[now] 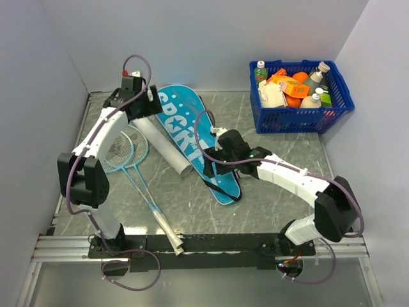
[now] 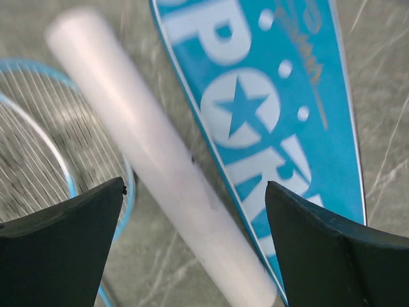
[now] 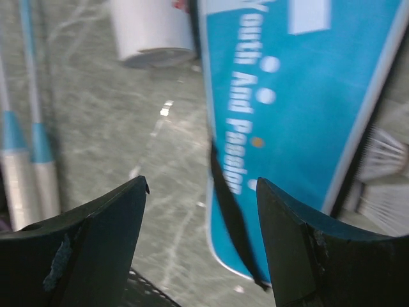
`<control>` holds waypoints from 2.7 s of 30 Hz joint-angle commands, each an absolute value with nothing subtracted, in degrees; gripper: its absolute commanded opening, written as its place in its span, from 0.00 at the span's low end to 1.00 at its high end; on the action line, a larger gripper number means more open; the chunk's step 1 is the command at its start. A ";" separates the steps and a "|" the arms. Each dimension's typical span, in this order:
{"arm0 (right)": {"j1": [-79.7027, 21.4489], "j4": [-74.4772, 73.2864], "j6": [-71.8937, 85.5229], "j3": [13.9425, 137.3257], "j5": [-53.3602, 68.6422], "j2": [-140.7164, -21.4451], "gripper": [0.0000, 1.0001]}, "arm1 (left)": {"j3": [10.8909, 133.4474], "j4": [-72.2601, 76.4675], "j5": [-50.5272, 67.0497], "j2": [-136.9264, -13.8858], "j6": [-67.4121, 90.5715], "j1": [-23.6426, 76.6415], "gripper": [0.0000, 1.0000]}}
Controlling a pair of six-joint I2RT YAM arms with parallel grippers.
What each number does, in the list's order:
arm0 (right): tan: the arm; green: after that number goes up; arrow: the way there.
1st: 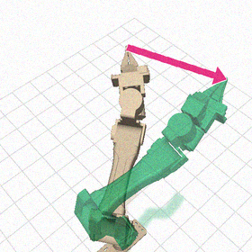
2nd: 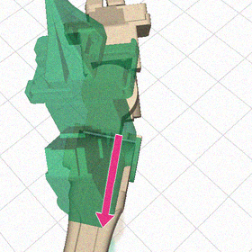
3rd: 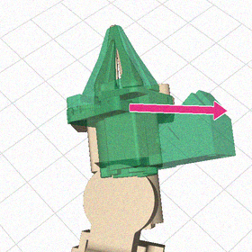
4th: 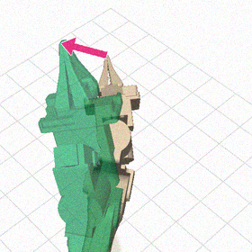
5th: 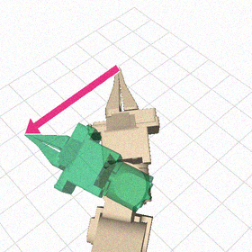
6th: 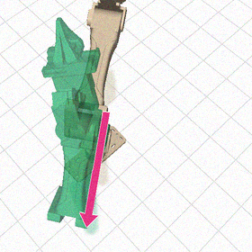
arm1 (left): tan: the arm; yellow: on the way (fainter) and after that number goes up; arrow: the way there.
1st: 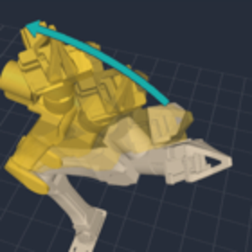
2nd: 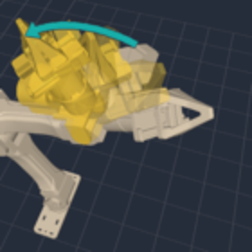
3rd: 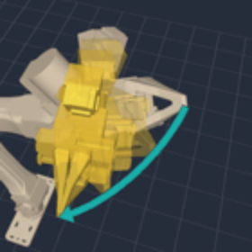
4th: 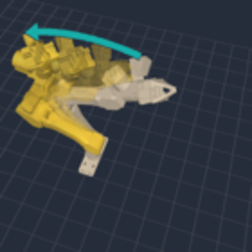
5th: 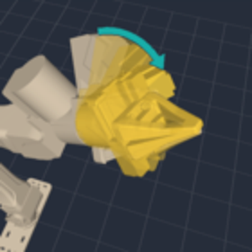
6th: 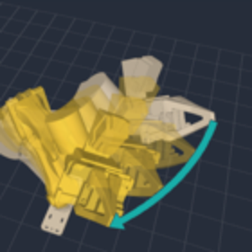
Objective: Pack up the badminton gear
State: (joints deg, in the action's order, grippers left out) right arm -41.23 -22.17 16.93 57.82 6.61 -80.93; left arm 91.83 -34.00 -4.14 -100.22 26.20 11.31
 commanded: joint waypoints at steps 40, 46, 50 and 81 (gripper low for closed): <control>-48.43 9.49 54.05 60.38 11.24 -102.48 0.57 | 90.17 1.93 -15.38 -121.63 -4.92 12.22 0.74; -48.96 9.23 55.10 62.22 11.86 -105.55 0.57 | 91.49 0.71 -15.38 -124.36 -4.40 12.22 0.71; -49.83 8.70 56.60 64.77 12.13 -108.71 0.57 | 91.67 0.18 -16.08 -125.59 -3.87 12.48 0.65; -32.78 -10.46 45.71 88.68 0.18 -119.79 0.59 | 80.68 -15.81 -17.84 -116.19 10.80 22.41 0.29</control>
